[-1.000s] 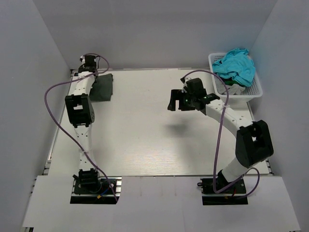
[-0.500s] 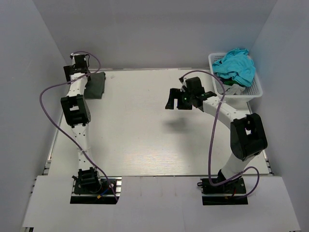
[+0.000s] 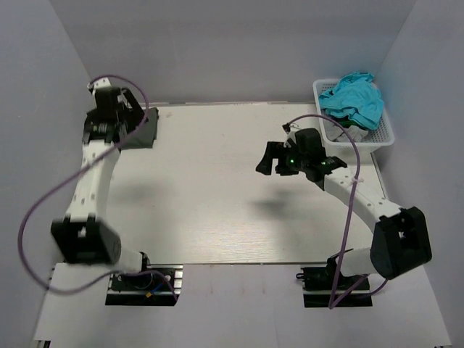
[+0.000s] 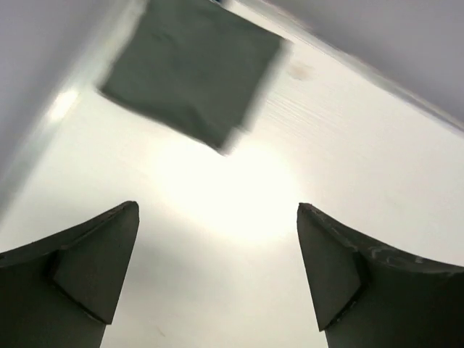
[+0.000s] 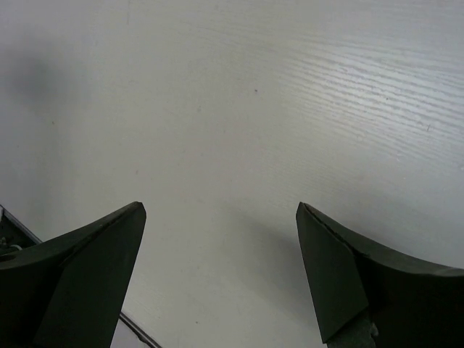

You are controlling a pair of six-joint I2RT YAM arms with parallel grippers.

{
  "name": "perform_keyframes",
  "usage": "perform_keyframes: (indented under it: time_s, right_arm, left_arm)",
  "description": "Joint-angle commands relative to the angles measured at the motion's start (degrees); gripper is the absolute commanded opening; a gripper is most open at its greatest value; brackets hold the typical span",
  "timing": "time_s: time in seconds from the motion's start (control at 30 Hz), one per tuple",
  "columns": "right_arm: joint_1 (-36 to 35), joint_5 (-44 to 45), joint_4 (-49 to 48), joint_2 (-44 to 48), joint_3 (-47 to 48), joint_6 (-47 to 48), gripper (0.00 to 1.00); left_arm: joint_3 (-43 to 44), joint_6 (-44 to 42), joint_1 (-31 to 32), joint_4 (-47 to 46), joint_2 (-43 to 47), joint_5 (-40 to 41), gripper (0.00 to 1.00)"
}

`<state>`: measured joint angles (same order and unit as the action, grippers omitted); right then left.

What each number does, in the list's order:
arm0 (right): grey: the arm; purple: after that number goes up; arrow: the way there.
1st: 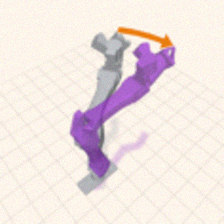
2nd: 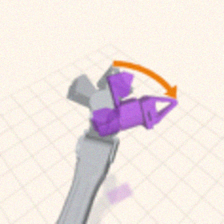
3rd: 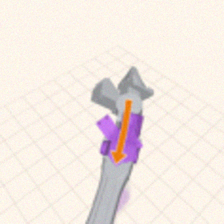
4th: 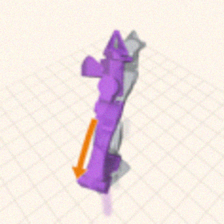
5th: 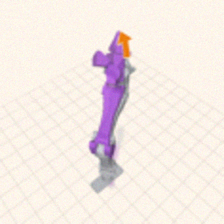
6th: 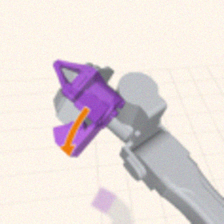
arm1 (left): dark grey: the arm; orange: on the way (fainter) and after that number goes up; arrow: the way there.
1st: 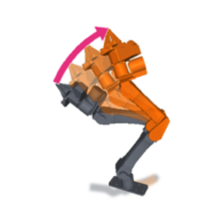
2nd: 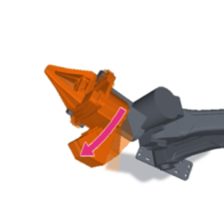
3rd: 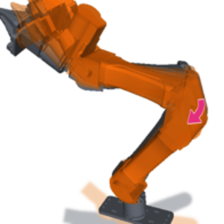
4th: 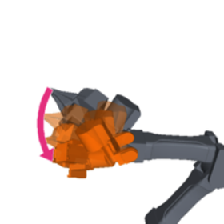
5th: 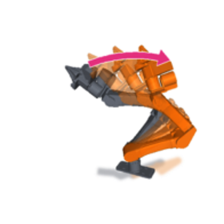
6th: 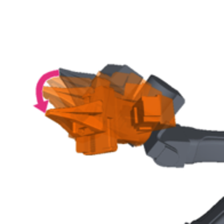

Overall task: Fold and stack the t-shirts
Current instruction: Put the neatly folded tshirt into the corner of the board with the left arm

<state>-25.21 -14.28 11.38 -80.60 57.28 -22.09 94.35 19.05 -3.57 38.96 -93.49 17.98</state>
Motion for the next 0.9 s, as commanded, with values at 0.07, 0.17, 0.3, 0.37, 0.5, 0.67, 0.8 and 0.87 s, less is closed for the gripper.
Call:
perform_keyframes:
  time_s: [0.07,0.17,0.3,0.37,0.5,0.67,0.8,0.87]
  right_arm:
    - [0.2,1.4,-0.2,6.5,-5.9,-1.5,0.9]
    - [0.0,2.6,0.7,11.2,-10.1,-0.4,0.9]
    - [0.1,6.9,2.2,19.3,-15.6,0.8,0.9]
    - [0.1,9.4,2.0,23.7,-19.4,0.6,0.9]
    - [0.0,11.6,-0.5,31.6,-24.3,-0.5,0.9]
    - [0.0,12.5,-1.8,34.0,-26.8,-4.2,0.9]
    - [0.1,13.9,-2.1,32.8,-26.1,-4.5,0.9]
    - [0.1,13.6,-2.3,32.1,-25.0,-3.8,0.9]
  left_arm:
    - [-29.2,13.5,6.6,-13.3,22.5,-16.9,1.0]
    - [-31.9,14.0,11.0,-10.1,27.1,-20.4,1.0]
    - [-40.0,15.0,16.2,-7.2,32.1,-18.9,1.0]
    - [-43.5,16.1,18.2,-9.1,33.5,-20.9,1.0]
    - [-47.1,16.6,21.7,-9.7,34.1,-20.9,1.0]
    - [-46.6,13.5,23.5,-9.9,37.5,-17.5,1.0]
    - [-47.8,12.3,23.5,-12.1,40.1,-16.4,1.0]
    - [-47.8,12.3,23.5,-12.2,40.8,-14.9,1.0]
